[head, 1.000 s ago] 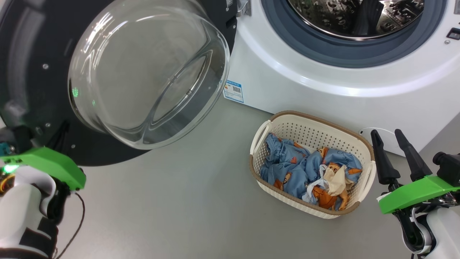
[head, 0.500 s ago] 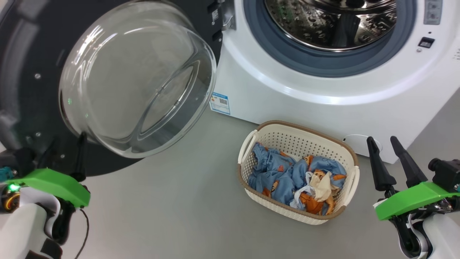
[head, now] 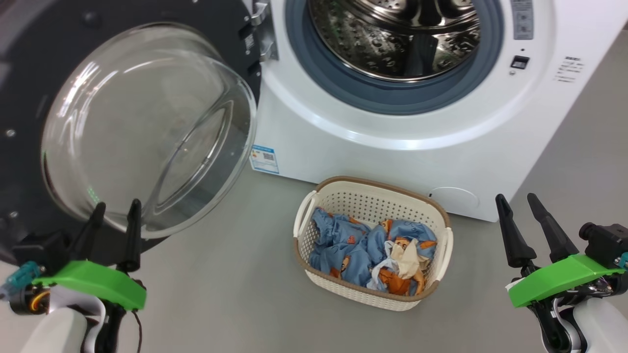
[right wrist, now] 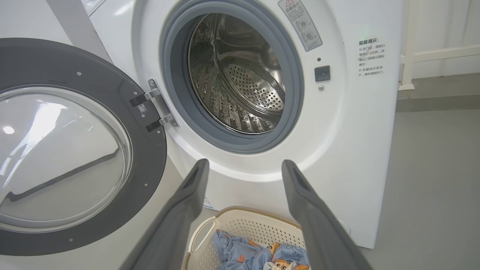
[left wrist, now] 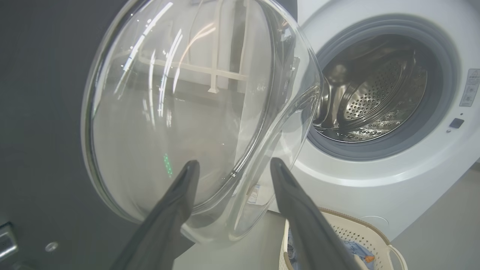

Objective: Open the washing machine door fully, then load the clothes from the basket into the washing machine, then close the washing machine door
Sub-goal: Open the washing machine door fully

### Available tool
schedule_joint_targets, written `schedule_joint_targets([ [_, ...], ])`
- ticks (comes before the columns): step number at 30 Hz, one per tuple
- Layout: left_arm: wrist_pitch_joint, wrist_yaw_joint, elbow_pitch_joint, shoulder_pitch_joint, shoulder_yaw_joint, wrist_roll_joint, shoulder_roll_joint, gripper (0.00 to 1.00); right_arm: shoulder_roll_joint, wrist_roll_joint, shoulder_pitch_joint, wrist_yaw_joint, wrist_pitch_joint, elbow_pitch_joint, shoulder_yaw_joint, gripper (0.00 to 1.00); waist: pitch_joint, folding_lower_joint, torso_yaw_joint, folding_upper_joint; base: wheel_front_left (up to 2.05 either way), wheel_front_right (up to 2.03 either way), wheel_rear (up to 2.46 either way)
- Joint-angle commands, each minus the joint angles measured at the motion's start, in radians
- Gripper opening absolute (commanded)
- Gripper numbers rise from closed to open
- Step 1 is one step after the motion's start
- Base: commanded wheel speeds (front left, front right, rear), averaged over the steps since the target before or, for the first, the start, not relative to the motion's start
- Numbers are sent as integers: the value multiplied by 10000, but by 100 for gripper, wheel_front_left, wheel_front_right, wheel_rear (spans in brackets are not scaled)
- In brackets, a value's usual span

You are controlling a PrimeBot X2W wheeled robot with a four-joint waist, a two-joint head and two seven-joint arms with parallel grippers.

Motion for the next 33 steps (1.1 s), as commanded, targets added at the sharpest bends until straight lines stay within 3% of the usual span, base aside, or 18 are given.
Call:
schedule_joint_targets([
  [1,-54,184,-582,88,412,-142,504,100,-111,29,63,56,-122,-239,207,100,-164,0,-322,-1,0,0,0],
  [17,-103,1644,-3641,2152,467,33,377,100,-217,-43,24,56,-122,-307,413,100,-502,0,-1826,-1,0,0,0],
  [33,-275,1814,-4255,2937,473,486,196,100,-421,-174,-77,56,-122,-386,573,100,-669,0,-2820,-1,0,0,0],
])
